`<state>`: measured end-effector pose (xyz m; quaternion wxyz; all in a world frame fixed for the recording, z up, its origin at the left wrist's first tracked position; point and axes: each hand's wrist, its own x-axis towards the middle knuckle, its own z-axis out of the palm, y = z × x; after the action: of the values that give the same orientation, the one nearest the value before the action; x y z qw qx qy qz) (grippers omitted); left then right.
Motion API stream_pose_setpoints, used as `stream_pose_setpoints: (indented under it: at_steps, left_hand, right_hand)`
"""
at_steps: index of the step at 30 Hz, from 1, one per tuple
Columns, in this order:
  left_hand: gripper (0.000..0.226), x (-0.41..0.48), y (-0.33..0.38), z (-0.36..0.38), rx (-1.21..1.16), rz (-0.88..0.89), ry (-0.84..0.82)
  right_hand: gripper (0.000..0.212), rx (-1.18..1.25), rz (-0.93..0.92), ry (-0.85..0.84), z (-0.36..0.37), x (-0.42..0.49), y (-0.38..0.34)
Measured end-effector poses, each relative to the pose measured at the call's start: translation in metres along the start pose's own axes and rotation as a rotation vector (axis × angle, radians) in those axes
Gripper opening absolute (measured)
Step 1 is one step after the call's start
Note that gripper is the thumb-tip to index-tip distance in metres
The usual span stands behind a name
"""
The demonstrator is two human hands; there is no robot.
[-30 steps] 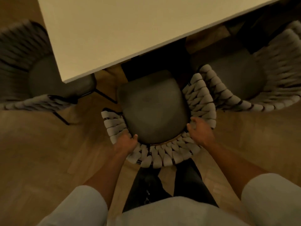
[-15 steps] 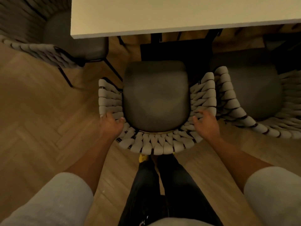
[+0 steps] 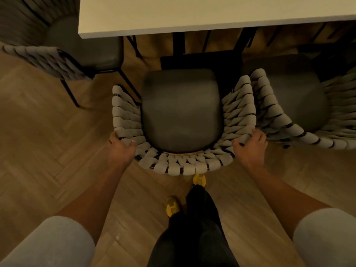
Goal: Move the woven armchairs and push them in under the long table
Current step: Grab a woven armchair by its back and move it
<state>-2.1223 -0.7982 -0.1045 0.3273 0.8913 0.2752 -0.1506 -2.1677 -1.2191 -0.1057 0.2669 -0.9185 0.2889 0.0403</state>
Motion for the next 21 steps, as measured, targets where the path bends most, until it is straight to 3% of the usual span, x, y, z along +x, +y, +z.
stream_pose_setpoints:
  at_steps: [8, 14, 21]
  left_hand:
    - [0.09, -0.007, -0.008, 0.013, -0.137, 0.004, 0.001]
    - [0.086, 0.016, -0.006, 0.023, -0.279, -0.087, 0.004]
    - [0.062, 0.04, -0.005, 0.041, -0.448, -0.228, 0.069]
  right_hand:
    - [0.083, 0.177, 0.113, -0.005, 0.017, -0.001, 0.006]
    - [0.081, 0.299, 0.244, 0.04, 0.029, 0.017, 0.002]
    - [0.067, 0.389, 0.428, 0.096, 0.035, 0.036, -0.009]
